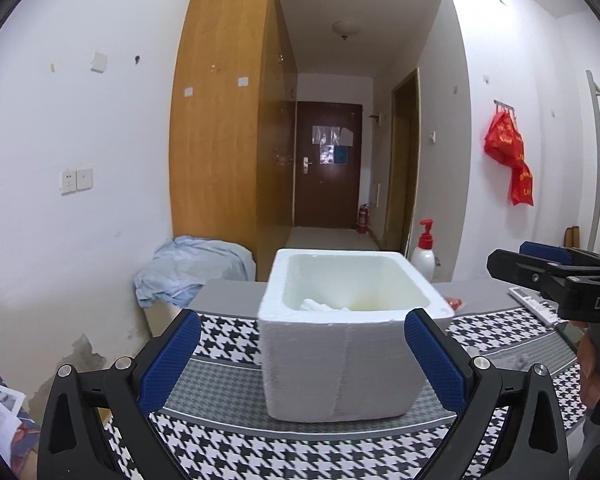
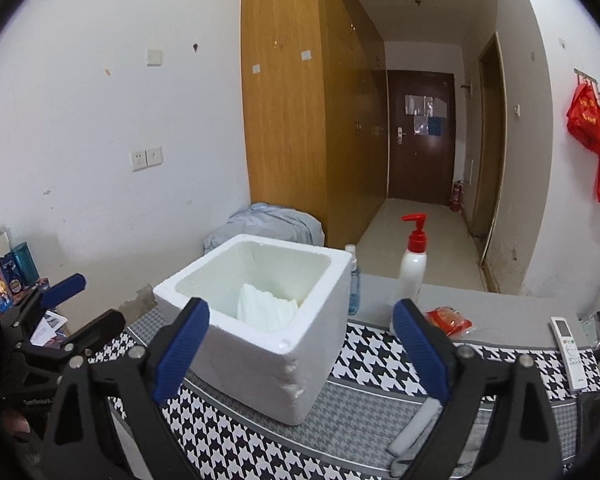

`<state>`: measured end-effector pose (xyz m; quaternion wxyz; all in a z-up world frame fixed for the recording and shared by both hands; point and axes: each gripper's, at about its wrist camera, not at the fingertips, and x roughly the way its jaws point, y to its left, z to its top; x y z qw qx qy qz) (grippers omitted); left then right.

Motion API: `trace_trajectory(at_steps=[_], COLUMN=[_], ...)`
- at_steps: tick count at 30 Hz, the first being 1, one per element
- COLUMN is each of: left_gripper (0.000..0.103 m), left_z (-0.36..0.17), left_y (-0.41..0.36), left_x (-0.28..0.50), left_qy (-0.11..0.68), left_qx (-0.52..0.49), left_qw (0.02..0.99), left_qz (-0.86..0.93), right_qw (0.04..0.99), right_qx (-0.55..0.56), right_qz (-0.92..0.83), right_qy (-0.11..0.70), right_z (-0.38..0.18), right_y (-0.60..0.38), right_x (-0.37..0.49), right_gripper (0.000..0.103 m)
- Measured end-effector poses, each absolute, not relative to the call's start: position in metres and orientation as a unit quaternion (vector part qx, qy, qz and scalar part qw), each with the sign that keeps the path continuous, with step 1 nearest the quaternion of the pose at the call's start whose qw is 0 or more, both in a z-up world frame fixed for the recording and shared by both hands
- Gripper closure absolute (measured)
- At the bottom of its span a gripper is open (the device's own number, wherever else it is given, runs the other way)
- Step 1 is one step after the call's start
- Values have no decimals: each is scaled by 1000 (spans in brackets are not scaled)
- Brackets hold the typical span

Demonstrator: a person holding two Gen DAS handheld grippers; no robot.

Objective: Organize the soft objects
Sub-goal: 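Move both tools back toward the grey sock on the table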

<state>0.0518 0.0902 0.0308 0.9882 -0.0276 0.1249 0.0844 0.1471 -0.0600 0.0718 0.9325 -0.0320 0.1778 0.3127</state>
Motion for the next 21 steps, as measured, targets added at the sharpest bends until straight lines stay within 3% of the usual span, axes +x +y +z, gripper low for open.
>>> trace_trajectory(at_steps=[21], left_gripper=[1], left_z=[29], left_y=[47], left_x=[47], left_qy=[119], left_qx=[-16], left_qw=[992], left_qz=[37], right_qw=[950], right_qx=[-24], right_qz=[270], right_qy=[152], right_z=[60], right_y=[-113], right_x=[125], right_gripper=[7])
